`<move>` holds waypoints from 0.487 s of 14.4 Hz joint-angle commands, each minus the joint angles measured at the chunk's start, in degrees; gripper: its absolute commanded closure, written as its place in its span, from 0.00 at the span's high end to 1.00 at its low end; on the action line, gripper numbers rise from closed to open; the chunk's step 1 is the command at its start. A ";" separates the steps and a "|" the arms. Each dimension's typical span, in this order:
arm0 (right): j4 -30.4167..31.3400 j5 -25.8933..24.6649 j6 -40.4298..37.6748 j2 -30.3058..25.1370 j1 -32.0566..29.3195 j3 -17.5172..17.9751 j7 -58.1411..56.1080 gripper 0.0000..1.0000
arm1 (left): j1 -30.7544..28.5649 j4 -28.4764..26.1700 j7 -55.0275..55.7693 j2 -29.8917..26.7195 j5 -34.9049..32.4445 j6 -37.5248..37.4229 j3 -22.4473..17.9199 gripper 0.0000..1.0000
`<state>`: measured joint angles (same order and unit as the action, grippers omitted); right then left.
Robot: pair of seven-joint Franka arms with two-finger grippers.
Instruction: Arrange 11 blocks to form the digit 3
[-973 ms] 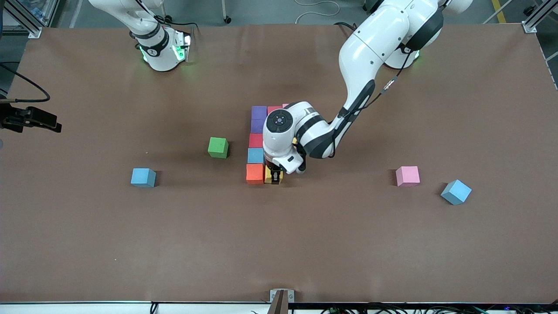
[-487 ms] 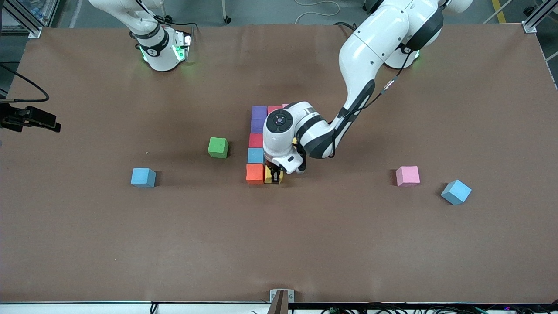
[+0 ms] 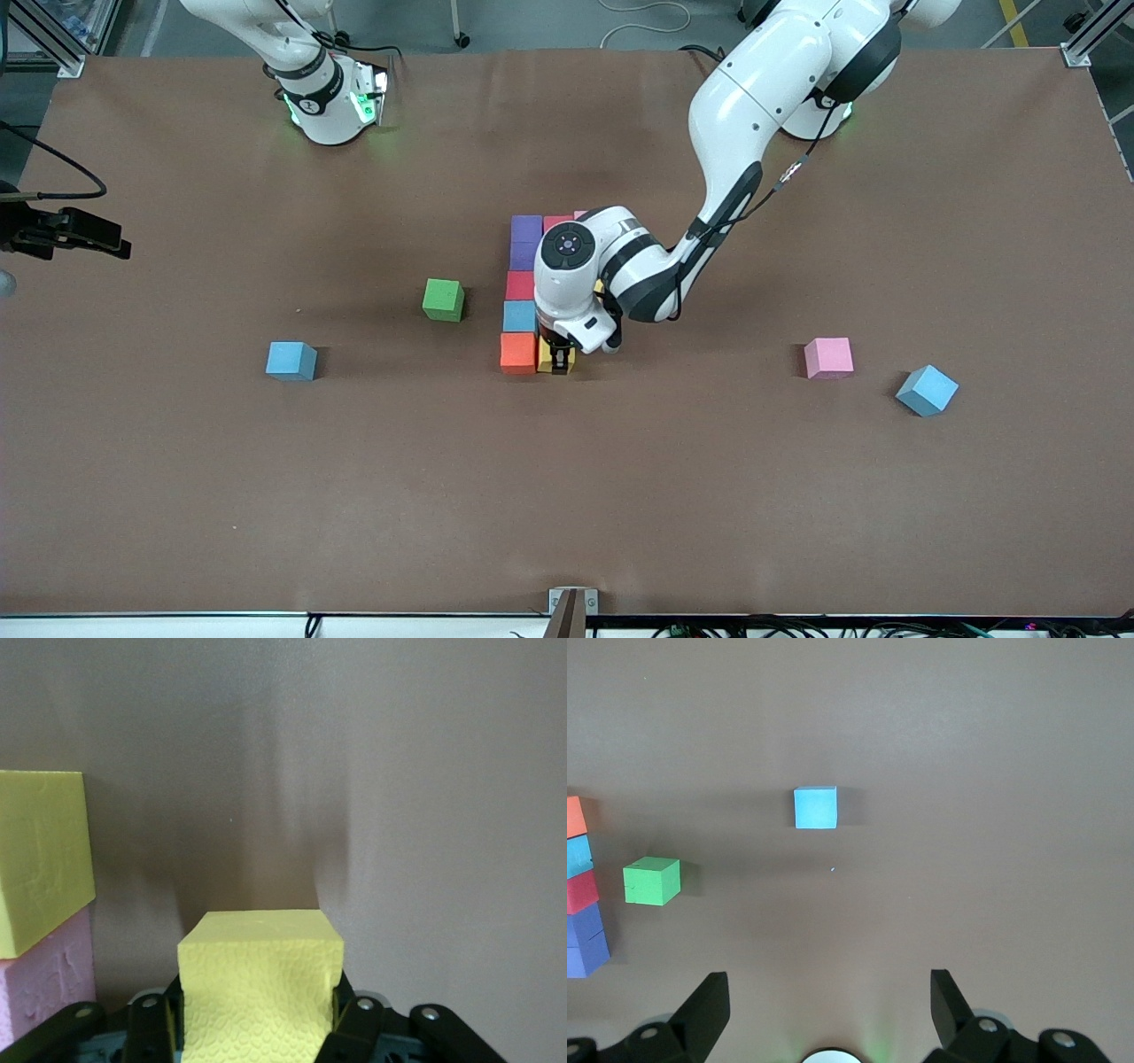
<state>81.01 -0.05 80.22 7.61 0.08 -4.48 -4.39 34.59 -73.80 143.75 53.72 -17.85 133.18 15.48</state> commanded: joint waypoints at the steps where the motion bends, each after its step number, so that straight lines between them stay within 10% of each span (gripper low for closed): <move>1: 7.73 0.14 3.52 -6.53 -0.17 0.35 0.17 1.00 | 0.74 0.94 1.09 -0.11 -1.23 -1.52 -0.54 0.26; 7: 10.48 0.23 3.54 -10.69 -0.25 0.35 0.17 1.00 | 0.65 1.11 1.18 -0.11 -1.23 -1.61 -0.54 0.26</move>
<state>88.53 -0.05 82.82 -0.58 0.08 -4.48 -4.39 34.61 -73.53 143.75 53.72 -17.85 132.69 15.47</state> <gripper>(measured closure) 0.000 0.432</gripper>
